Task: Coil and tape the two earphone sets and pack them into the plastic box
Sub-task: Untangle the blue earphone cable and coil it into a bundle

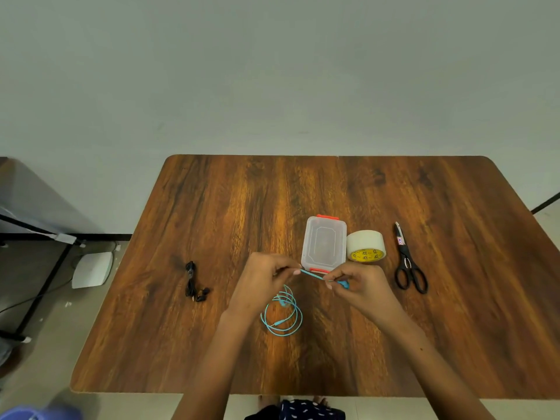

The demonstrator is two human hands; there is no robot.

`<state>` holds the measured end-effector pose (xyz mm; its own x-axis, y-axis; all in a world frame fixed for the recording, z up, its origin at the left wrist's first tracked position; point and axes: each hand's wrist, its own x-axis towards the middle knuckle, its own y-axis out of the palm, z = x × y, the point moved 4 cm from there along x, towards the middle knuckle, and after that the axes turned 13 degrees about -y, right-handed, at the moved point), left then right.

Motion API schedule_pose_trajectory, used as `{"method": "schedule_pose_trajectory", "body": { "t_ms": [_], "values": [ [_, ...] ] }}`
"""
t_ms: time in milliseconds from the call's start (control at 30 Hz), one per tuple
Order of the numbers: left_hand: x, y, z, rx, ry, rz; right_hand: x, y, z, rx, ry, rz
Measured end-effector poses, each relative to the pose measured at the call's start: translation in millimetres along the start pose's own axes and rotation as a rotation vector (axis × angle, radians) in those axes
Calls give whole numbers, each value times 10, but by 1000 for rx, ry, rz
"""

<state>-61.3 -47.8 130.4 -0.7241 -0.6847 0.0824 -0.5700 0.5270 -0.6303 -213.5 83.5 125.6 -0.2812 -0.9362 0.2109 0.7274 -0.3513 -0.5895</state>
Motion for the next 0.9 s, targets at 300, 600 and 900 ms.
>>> {"method": "schedule_pose_trajectory", "body": {
  "t_ms": [300, 600, 900],
  "values": [
    [1, 21, 283, -172, -139, -144, 19, 113, -318, 51, 147, -238],
    [-275, 497, 890, 97, -431, 175, -65, 707, -573, -31, 222, -7],
    [-519, 960, 1080, 622, -314, 339, -211, 967, -566, -100, 256, 119]
  ]
}}
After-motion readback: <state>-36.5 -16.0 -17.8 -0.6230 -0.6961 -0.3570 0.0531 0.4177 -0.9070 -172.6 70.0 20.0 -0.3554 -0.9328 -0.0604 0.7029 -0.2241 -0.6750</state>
